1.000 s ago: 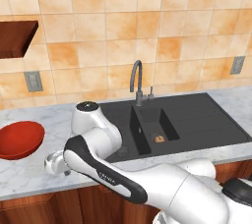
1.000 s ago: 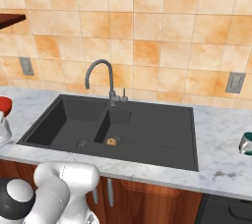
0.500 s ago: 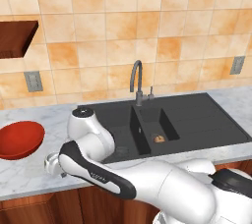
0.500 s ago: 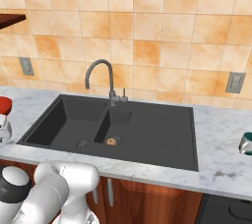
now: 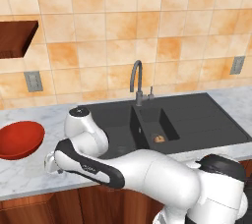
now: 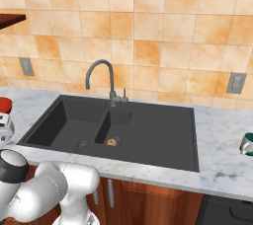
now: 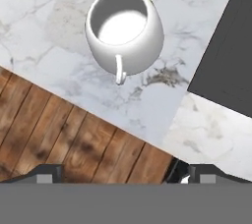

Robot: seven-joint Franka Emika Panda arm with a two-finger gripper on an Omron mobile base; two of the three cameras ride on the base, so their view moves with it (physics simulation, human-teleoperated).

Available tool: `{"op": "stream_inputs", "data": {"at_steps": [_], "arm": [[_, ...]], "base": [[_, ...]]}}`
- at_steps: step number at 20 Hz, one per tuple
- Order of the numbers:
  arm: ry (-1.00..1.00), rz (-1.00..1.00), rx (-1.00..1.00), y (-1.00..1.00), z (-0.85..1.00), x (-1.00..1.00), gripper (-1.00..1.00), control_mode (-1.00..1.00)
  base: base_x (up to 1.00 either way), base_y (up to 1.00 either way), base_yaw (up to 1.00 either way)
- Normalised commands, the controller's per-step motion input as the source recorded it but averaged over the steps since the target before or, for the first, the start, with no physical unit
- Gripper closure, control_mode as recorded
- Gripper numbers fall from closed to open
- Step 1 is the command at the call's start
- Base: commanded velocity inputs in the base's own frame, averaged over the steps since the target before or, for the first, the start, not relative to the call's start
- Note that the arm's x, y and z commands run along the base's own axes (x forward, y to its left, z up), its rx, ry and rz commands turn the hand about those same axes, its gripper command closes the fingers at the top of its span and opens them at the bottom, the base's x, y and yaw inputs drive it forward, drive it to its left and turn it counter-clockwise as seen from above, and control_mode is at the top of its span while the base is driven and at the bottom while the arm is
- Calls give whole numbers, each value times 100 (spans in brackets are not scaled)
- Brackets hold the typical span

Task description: Clear the mugs and bowl far away from the sink.

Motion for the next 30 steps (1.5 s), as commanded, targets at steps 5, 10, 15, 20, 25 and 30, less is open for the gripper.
{"op": "stream_inputs", "data": {"at_steps": [5, 10, 15, 20, 25, 30], "arm": [[0, 0, 0, 23, -20, 17, -100, -100], [0, 0, 0, 19, -27, 22, -100, -100], [0, 0, 0, 8, -31, 16, -100, -100], [0, 0, 0, 10, -27, 18, -100, -100], [0, 0, 0, 13, -20, 16, -100, -100], [0, 0, 0, 13, -14, 20, -100, -100]], "base": [[0, 0, 0], [0, 0, 0], [0, 0, 0], [0, 0, 0], [0, 0, 0], [0, 0, 0]]}}
